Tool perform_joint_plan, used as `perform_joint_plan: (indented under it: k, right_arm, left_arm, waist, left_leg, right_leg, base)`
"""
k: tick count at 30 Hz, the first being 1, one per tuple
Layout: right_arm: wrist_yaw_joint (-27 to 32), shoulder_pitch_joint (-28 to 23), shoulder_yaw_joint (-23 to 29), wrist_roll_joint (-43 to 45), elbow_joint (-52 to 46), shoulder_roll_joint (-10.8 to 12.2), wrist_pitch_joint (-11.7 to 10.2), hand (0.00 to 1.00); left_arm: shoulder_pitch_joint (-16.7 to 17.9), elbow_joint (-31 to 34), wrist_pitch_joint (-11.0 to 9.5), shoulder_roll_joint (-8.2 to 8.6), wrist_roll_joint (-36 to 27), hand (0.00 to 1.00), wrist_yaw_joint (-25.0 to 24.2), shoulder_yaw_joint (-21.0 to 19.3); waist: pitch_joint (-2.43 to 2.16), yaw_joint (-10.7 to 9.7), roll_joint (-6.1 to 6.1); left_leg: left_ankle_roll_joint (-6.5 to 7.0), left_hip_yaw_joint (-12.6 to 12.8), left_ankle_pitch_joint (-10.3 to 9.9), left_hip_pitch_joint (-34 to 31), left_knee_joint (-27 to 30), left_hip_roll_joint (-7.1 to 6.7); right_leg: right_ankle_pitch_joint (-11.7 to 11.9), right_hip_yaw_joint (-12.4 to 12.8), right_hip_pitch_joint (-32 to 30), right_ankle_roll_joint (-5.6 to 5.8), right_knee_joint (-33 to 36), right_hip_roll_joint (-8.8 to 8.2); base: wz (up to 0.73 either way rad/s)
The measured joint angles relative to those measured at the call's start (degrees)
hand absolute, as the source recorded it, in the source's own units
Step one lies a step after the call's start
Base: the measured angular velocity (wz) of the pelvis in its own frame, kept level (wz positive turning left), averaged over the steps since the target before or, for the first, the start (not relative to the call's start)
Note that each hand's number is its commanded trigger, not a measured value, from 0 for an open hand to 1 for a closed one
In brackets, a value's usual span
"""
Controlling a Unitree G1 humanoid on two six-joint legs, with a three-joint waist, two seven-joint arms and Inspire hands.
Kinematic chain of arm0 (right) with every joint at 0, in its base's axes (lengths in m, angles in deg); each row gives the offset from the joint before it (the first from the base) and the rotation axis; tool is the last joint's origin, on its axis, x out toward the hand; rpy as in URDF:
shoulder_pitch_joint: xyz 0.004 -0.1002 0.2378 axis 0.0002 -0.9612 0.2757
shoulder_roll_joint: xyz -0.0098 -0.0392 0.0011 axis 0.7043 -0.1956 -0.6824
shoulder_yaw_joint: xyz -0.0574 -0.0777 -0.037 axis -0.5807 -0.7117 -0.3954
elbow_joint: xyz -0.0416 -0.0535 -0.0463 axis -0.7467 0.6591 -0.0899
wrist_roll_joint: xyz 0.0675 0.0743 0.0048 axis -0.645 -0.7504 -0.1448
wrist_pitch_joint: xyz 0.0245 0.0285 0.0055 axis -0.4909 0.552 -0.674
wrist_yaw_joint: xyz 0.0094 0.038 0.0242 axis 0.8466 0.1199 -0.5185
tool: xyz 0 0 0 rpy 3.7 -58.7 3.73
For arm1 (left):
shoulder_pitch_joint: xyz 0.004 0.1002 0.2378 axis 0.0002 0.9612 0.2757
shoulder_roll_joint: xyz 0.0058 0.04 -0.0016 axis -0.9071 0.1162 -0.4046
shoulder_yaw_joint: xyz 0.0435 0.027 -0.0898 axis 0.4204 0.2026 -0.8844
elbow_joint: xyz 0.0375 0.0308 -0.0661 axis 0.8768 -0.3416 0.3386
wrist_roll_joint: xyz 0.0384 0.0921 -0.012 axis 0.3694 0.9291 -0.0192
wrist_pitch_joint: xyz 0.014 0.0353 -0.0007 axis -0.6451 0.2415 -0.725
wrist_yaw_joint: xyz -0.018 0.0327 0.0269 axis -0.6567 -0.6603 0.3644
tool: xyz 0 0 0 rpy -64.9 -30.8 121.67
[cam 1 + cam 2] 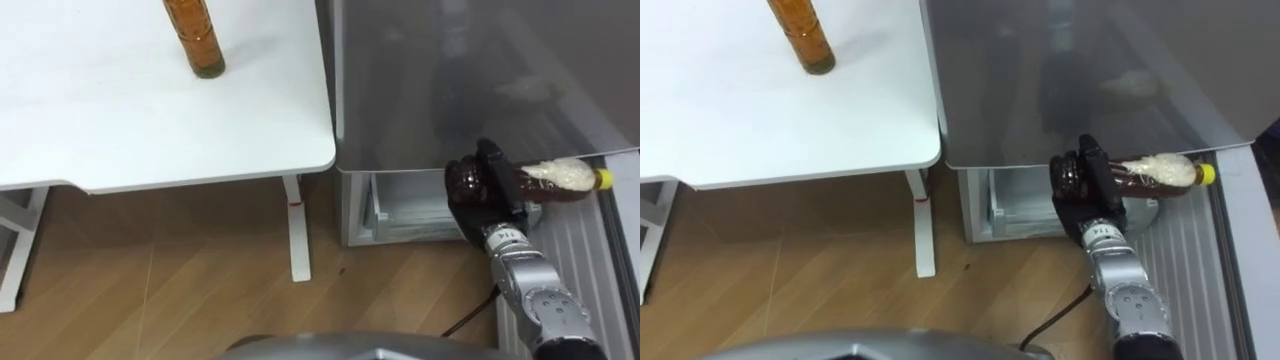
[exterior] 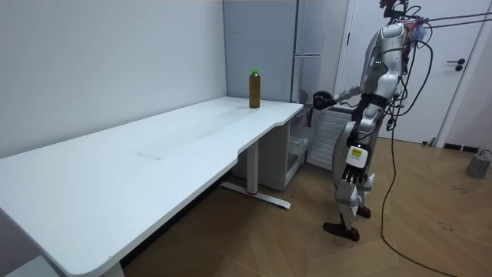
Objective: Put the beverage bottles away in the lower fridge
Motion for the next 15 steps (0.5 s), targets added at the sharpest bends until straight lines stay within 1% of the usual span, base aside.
perform_joint_plan:
  k: [3, 6, 7, 10, 11, 13, 15]
  right_arm:
    - [0.0, 1.58, 0.16, -0.25, 2.25, -0.04, -0.09, 1.0]
    - [0.1, 4.98, 1.56, -1.24, 4.42, -0.1, -0.01, 1.0]
    - [-0.48, 5.01, 1.73, -1.17, 4.43, -0.22, 0.24, 1.0]
    - [-1.98, 7.35, 1.81, -1.3, 7.13, -0.23, 0.5, 1.0]
    - [-2.38, 7.69, 1.82, -1.32, 7.52, -0.26, 0.5, 1.0]
    - [-3.79, 10.03, 1.97, -1.31, 9.67, -0.31, 0.59, 1.0]
    - [-5.1, 12.06, 2.32, -1.32, 11.85, -0.36, 0.84, 1.0]
  left_arm:
    - [-0.14, 0.04, 0.06, -0.22, -0.06, 0.0, -0.62, 0.01]
    - [-0.99, 0.04, 0.2, -0.19, -0.07, 0.0, -1.24, 0.06]
    - [-1.12, 0.01, 0.12, -0.2, -0.07, 0.0, -1.25, -0.01]
    - [-1.93, -0.45, 0.66, -0.33, -0.3, 0.0, -1.65, 0.09]
    - [-2.26, -0.5, 0.77, -0.4, -0.74, 0.0, -1.71, 0.24]
    - [-3.49, -0.48, 0.73, -0.98, -3.53, 0.0, -1.7, 0.51]
    - [-4.53, -0.51, 0.74, -1.62, -5.16, 0.0, -1.65, 0.42]
  waist:
    - [0.05, -0.24, 0.21]
    - [0.06, -0.14, 0.38]
    - [0.18, -0.39, 0.51]
    - [0.67, -0.6, 0.79]
    - [0.61, -0.64, 0.9]
    - [0.56, -0.72, 1.25]
    - [0.64, -0.8, 1.44]
  left_leg:
    - [0.01, -1.27, -0.01, -0.52, 0.45, -0.38]
    - [0.05, -2.41, 0.07, -3.12, 1.62, -0.77]
    - [0.09, -2.74, 0.16, -4.08, 1.97, -0.83]
    - [0.2, -2.64, 0.3, -5.19, 2.4, -0.8]
    - [0.25, -2.65, 0.39, -5.75, 2.55, -0.79]
    - [0.39, -2.54, 0.97, -7.72, 2.84, -0.78]
    - [0.53, -2.4, 1.55, -9.17, 2.84, -0.82]
  right_leg:
    - [-1.04, -1.28, -0.34, 0.01, 1.07, -0.38]
    - [-2.12, -2.25, -3.2, -0.11, 3.94, -0.91]
    - [-2.14, -2.61, -4.0, -0.14, 4.35, -0.99]
    - [-2.12, -2.32, -5.25, -0.17, 5.02, -1.05]
    - [-2.1, -2.28, -5.74, -0.2, 5.11, -1.04]
    - [-2.06, -1.98, -8.24, -0.23, 6.21, -1.16]
    - [-2.04, -1.94, -10.21, -0.24, 7.26, -1.39]
  base:
    - [0.21]
    - [0.2]
    - [0.15]
    - [0.01]
    - [-0.04]
    - [-0.02]
    - [-0.02]
